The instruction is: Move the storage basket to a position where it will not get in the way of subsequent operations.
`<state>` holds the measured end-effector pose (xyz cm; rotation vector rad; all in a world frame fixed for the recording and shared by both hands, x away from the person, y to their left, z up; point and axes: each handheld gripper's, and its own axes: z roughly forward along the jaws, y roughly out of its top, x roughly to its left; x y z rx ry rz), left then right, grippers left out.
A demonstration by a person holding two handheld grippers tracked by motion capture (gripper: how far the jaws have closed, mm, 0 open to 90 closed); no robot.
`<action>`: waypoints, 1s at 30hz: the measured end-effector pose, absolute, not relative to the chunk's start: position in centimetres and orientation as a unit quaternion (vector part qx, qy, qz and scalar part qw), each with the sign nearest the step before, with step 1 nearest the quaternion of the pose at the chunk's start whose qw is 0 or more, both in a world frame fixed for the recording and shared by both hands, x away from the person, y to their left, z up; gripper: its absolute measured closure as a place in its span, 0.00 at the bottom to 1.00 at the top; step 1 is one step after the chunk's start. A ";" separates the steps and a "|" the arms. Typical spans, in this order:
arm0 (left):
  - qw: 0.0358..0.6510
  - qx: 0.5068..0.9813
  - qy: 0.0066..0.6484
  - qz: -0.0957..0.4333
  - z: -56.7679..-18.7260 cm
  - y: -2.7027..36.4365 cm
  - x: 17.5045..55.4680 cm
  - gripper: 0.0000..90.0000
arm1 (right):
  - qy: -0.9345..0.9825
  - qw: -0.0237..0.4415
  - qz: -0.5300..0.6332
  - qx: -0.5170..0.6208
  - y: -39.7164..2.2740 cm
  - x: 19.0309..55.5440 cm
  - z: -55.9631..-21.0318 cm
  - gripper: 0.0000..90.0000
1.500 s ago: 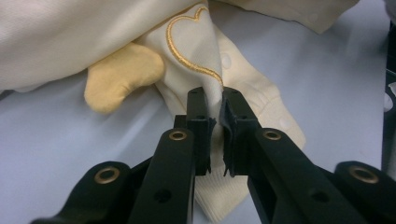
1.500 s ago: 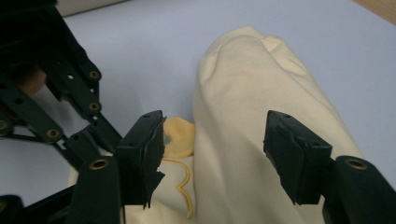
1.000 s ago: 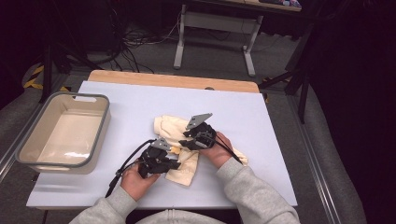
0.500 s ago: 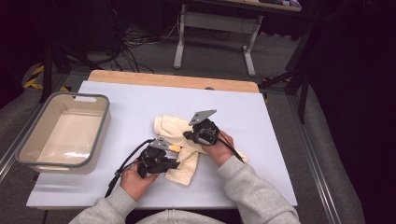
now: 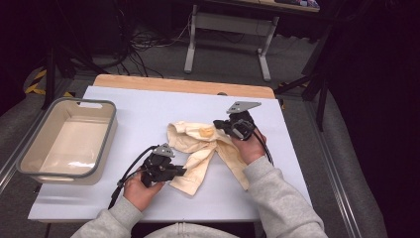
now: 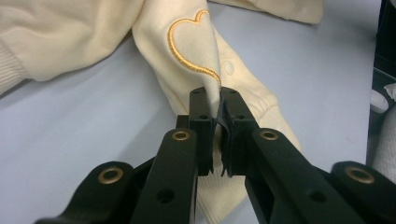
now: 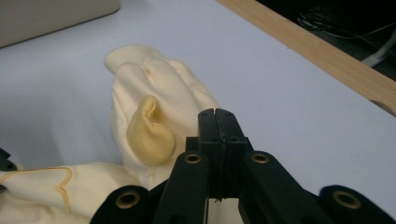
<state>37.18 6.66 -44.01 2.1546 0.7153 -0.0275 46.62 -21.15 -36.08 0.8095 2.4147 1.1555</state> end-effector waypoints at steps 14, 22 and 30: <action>0.427 0.850 0.309 0.004 -43.6 8.6 37.5 0.95 | 0.788 0.193 0.429 0.398 -28.4 48.7 -36.1 1.00; 0.427 0.844 0.325 0.005 -43.5 9.9 37.7 0.95 | 0.825 0.167 0.421 0.338 -26.9 47.5 -37.0 0.99; 0.427 0.845 0.322 0.001 -43.6 10.0 37.6 0.95 | 0.857 0.121 0.429 0.260 -23.8 45.5 -37.0 0.52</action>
